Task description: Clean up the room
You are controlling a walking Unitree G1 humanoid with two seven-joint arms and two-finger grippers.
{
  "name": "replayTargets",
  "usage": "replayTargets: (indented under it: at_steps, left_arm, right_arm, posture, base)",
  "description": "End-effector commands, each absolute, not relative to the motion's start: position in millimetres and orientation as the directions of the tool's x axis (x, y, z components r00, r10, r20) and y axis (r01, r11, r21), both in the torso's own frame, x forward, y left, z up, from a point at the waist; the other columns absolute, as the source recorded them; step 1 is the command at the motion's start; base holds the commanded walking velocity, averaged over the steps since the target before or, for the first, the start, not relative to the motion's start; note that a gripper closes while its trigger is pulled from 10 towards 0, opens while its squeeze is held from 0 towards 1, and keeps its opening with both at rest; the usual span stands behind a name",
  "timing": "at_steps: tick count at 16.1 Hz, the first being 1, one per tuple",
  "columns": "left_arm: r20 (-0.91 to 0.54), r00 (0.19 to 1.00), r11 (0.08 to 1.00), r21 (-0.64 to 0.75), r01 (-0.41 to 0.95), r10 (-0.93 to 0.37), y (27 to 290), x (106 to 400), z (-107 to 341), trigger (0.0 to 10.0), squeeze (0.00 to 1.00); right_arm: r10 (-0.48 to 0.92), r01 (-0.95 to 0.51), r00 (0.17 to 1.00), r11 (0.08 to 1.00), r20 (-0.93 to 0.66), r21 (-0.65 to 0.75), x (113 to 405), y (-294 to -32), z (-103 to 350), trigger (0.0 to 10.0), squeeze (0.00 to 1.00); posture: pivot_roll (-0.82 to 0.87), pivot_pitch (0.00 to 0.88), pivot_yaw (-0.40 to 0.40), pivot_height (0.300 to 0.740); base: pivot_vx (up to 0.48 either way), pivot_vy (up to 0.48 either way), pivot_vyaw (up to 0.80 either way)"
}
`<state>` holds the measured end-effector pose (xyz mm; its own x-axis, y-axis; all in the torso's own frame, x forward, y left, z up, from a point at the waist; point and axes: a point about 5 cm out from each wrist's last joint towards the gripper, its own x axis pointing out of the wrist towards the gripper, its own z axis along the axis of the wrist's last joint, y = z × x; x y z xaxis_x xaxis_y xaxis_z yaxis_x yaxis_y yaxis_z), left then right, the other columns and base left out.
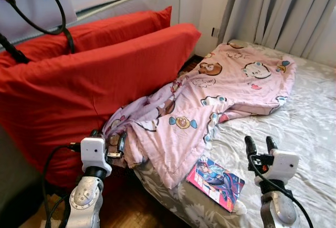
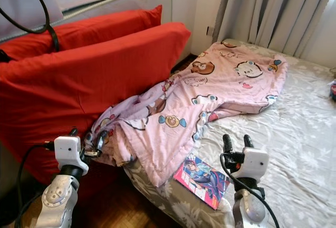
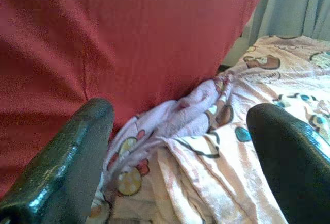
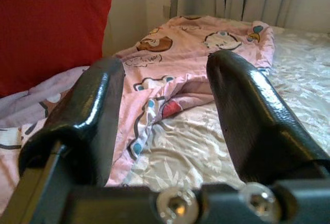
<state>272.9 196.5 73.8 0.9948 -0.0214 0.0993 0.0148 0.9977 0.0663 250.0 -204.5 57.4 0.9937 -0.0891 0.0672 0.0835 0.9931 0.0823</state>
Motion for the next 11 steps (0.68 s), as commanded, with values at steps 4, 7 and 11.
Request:
replayTargets:
  at_steps: [4, 7, 11]
  left_arm:
    - [0.093, 0.994, 0.994, 0.089, 0.055, -0.063, 198, 272, 83, 10.0, 0.0]
    - [0.083, 0.989, 0.989, 0.099, 0.112, -0.12, 188, 277, 84, 10.0, 0.0]
    - [0.068, 0.992, 0.99, 0.099, 0.103, -0.11, 190, 279, 87, 10.0, 0.0]
  right_arm:
    - [-0.08, 0.076, 0.995, 0.995, 0.055, 0.071, 245, -202, 62, 10.0, 0.0]
    - [-0.094, 0.092, 0.995, 0.992, 0.027, 0.081, 239, -200, 59, 10.0, 0.0]
    - [-0.112, 0.113, 0.994, 0.991, -0.013, 0.065, 234, -198, 56, 10.0, 0.0]
  posture:
    - [-0.01, 0.0, -0.036, 0.74]
    - [-0.01, 0.0, -0.03, 0.74]
    - [-0.02, 0.0, -0.026, 0.74]
  base:
    - [0.0, 0.0, 0.0]
    - [0.0, 0.0, 0.0]
    - [0.0, 0.0, 0.0]
